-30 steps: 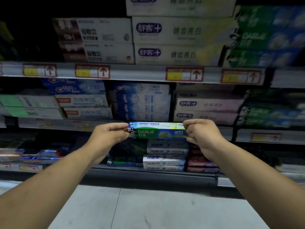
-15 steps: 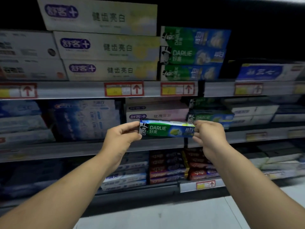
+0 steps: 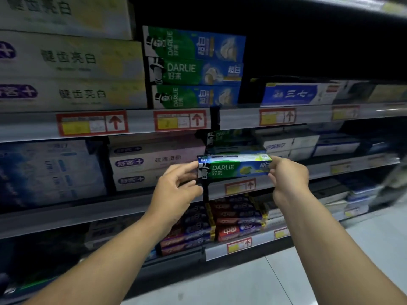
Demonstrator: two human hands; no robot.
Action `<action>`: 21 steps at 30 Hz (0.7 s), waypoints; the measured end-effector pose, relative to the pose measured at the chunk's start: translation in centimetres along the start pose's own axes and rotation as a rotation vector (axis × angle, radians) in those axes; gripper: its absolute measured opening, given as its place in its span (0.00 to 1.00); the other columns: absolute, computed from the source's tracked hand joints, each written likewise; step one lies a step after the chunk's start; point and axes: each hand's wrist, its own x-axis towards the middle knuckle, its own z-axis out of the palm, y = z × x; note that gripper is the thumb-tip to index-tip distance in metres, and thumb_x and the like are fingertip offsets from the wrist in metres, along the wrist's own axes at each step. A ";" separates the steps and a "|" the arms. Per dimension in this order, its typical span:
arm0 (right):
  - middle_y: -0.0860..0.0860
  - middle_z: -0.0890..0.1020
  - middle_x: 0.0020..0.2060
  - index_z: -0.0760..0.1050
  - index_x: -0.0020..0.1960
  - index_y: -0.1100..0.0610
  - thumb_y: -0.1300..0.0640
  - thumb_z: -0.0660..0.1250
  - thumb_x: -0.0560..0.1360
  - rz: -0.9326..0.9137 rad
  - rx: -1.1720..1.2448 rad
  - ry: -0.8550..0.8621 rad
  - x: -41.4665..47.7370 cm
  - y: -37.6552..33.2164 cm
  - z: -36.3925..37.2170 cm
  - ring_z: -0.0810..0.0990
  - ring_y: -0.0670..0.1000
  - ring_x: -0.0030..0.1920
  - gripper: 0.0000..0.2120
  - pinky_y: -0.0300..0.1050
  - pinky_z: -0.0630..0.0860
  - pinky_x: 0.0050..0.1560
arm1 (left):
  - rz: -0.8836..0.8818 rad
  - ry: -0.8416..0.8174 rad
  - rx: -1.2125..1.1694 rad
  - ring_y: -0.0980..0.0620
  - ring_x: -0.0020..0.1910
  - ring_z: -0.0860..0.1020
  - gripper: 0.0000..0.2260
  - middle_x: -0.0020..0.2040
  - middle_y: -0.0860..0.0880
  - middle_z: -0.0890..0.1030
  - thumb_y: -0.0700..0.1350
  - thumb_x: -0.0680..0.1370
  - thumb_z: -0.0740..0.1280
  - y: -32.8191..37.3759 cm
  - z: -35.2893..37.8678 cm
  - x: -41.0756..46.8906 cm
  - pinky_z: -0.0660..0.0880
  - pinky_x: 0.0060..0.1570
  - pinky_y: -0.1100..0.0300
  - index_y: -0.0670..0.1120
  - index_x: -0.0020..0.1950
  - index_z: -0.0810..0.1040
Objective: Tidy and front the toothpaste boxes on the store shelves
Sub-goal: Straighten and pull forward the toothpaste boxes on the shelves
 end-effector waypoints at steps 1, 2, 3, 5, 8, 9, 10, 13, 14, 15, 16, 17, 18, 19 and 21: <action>0.52 0.77 0.56 0.70 0.68 0.72 0.72 0.64 0.72 -0.027 0.000 0.003 0.6 -0.1 -0.3 0.68 0.50 0.45 0.24 0.66 0.71 0.68 | -0.001 -0.008 -0.009 0.62 0.61 0.77 0.24 0.65 0.57 0.75 0.34 0.77 0.71 0.2 0.6 0.3 0.76 0.65 0.55 0.53 0.70 0.77; 0.52 0.79 0.53 0.74 0.67 0.71 0.72 0.62 0.74 -0.054 -0.007 0.002 1.2 -0.2 -0.6 0.64 0.48 0.46 0.22 0.61 0.74 0.68 | -0.007 -0.009 -0.024 0.61 0.62 0.77 0.25 0.65 0.57 0.75 0.33 0.77 0.71 0.4 1.2 0.6 0.75 0.67 0.54 0.53 0.71 0.76; 0.53 0.81 0.49 0.79 0.65 0.66 0.72 0.61 0.75 -0.071 -0.028 -0.006 1.6 -0.4 -0.8 0.77 0.50 0.46 0.20 0.53 0.76 0.65 | -0.014 -0.005 -0.038 0.61 0.63 0.76 0.25 0.66 0.57 0.75 0.33 0.77 0.70 0.5 1.7 0.9 0.74 0.69 0.53 0.54 0.71 0.76; 0.54 0.81 0.51 0.81 0.64 0.56 0.72 0.58 0.78 -0.109 -0.078 -0.026 2.1 -0.7 -1.0 0.77 0.51 0.56 0.22 0.44 0.74 0.56 | -0.026 0.011 -0.054 0.58 0.66 0.75 0.25 0.68 0.57 0.75 0.32 0.77 0.69 0.7 2.5 1.6 0.73 0.70 0.50 0.58 0.67 0.77; 0.52 0.80 0.58 0.78 0.68 0.55 0.72 0.56 0.79 -0.179 -0.122 -0.057 3.1 -1.1 -1.0 0.79 0.51 0.56 0.25 0.39 0.73 0.49 | -0.028 0.022 -0.059 0.55 0.68 0.74 0.25 0.69 0.56 0.76 0.33 0.76 0.70 0.8 3.0 2.6 0.74 0.66 0.55 0.59 0.65 0.76; 0.51 0.79 0.60 0.77 0.69 0.55 0.72 0.56 0.79 -0.194 -0.133 -0.068 3.3 -1.2 -1.0 0.79 0.49 0.54 0.25 0.38 0.72 0.48 | -0.021 0.023 -0.054 0.55 0.68 0.74 0.25 0.69 0.56 0.76 0.33 0.76 0.70 0.9 3.1 2.8 0.74 0.62 0.61 0.58 0.67 0.76; 0.51 0.78 0.61 0.76 0.70 0.55 0.72 0.56 0.80 -0.205 -0.140 -0.082 3.6 -1.3 -0.9 0.78 0.48 0.55 0.25 0.38 0.72 0.49 | -0.016 0.024 -0.047 0.55 0.68 0.74 0.25 0.69 0.56 0.76 0.33 0.76 0.70 1.0 3.2 3.1 0.74 0.57 0.66 0.56 0.68 0.76; 0.52 0.77 0.65 0.73 0.73 0.56 0.71 0.59 0.80 -0.230 -0.137 -0.104 4.5 -1.3 -0.7 0.76 0.52 0.64 0.25 0.45 0.72 0.62 | 0.000 0.006 -0.067 0.56 0.68 0.75 0.26 0.68 0.57 0.78 0.34 0.77 0.70 1.1 3.3 3.8 0.74 0.62 0.62 0.54 0.72 0.75; 0.53 0.77 0.67 0.73 0.74 0.56 0.71 0.60 0.79 -0.237 -0.130 -0.106 4.8 -1.2 -0.6 0.75 0.53 0.66 0.25 0.47 0.72 0.67 | 0.007 0.001 -0.069 0.57 0.68 0.75 0.26 0.68 0.58 0.78 0.34 0.77 0.70 1.1 3.4 4.1 0.74 0.67 0.56 0.55 0.72 0.76; 0.53 0.76 0.68 0.72 0.74 0.57 0.71 0.60 0.79 -0.243 -0.127 -0.109 5.1 -1.2 -0.5 0.75 0.53 0.68 0.25 0.49 0.72 0.70 | 0.012 -0.005 -0.064 0.59 0.67 0.75 0.26 0.67 0.59 0.78 0.35 0.77 0.70 1.1 3.5 4.2 0.73 0.69 0.52 0.55 0.71 0.76; 0.54 0.76 0.69 0.72 0.75 0.57 0.70 0.61 0.79 -0.244 -0.125 -0.108 5.5 -1.2 -0.4 0.74 0.53 0.68 0.25 0.50 0.71 0.72 | 0.018 -0.015 -0.060 0.61 0.67 0.75 0.25 0.67 0.60 0.78 0.35 0.77 0.70 1.0 3.6 4.4 0.73 0.70 0.50 0.56 0.70 0.77; 0.54 0.76 0.70 0.71 0.75 0.57 0.70 0.61 0.79 -0.248 -0.122 -0.110 5.7 -1.2 -0.2 0.74 0.53 0.68 0.25 0.51 0.71 0.72 | 0.022 -0.022 -0.056 0.64 0.66 0.75 0.25 0.67 0.60 0.78 0.35 0.77 0.70 0.9 3.7 4.6 0.73 0.70 0.51 0.56 0.70 0.77; 0.54 0.76 0.70 0.71 0.75 0.58 0.70 0.61 0.79 -0.252 -0.119 -0.115 6.0 -1.2 -0.1 0.74 0.53 0.69 0.26 0.51 0.70 0.73 | 0.024 -0.029 -0.050 0.65 0.66 0.75 0.25 0.67 0.61 0.78 0.35 0.77 0.70 0.8 3.8 4.8 0.73 0.69 0.52 0.56 0.70 0.77; 0.54 0.76 0.70 0.70 0.76 0.58 0.69 0.62 0.79 -0.256 -0.120 -0.122 6.3 -1.2 0.1 0.74 0.53 0.69 0.26 0.51 0.70 0.73 | 0.029 -0.032 -0.044 0.66 0.65 0.75 0.25 0.66 0.61 0.78 0.35 0.77 0.70 0.6 3.8 4.9 0.73 0.69 0.53 0.57 0.70 0.77; 0.54 0.76 0.70 0.70 0.76 0.58 0.68 0.63 0.78 -0.266 -0.144 -0.141 6.8 -1.1 0.6 0.74 0.54 0.69 0.26 0.51 0.70 0.72 | 0.035 -0.030 -0.035 0.65 0.64 0.76 0.24 0.64 0.61 0.79 0.37 0.78 0.71 0.1 3.9 5.1 0.73 0.67 0.56 0.57 0.70 0.77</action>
